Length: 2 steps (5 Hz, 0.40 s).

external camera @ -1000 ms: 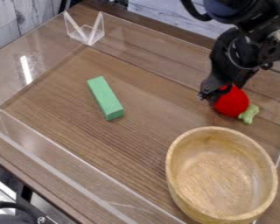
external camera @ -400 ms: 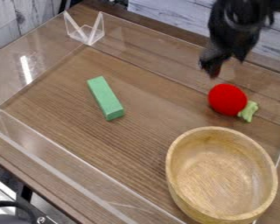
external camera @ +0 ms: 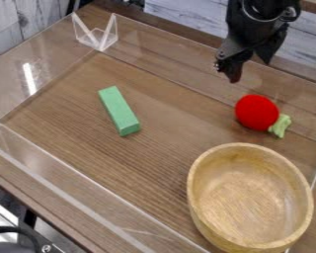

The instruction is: Move the red object to the right side of the table

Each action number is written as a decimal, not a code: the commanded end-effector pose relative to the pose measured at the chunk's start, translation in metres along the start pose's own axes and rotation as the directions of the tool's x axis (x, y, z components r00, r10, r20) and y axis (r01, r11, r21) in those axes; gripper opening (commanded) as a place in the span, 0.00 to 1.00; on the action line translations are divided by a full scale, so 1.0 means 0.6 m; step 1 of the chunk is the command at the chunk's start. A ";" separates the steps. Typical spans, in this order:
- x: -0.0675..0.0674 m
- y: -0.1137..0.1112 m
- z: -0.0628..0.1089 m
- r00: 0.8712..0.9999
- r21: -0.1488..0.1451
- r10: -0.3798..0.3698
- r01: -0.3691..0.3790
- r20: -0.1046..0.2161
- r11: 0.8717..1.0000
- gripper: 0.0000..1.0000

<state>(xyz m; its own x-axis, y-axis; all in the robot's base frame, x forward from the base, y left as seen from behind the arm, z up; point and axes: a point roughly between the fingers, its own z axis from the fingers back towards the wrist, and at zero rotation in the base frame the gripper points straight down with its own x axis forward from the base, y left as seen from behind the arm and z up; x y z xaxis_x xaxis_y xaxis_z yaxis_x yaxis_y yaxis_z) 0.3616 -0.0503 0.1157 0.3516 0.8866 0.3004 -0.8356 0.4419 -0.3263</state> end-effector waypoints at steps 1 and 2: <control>-0.021 -0.028 0.048 0.999 -0.057 -0.004 0.006 0.035 0.998 1.00; -0.050 -0.042 0.077 0.998 -0.070 -0.036 0.038 0.042 0.997 1.00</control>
<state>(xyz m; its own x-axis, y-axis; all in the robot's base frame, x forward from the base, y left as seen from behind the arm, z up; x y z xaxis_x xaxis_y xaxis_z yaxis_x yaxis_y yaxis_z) 0.3474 -0.0928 0.1231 0.3941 0.8521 0.3444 -0.8206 0.4950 -0.2857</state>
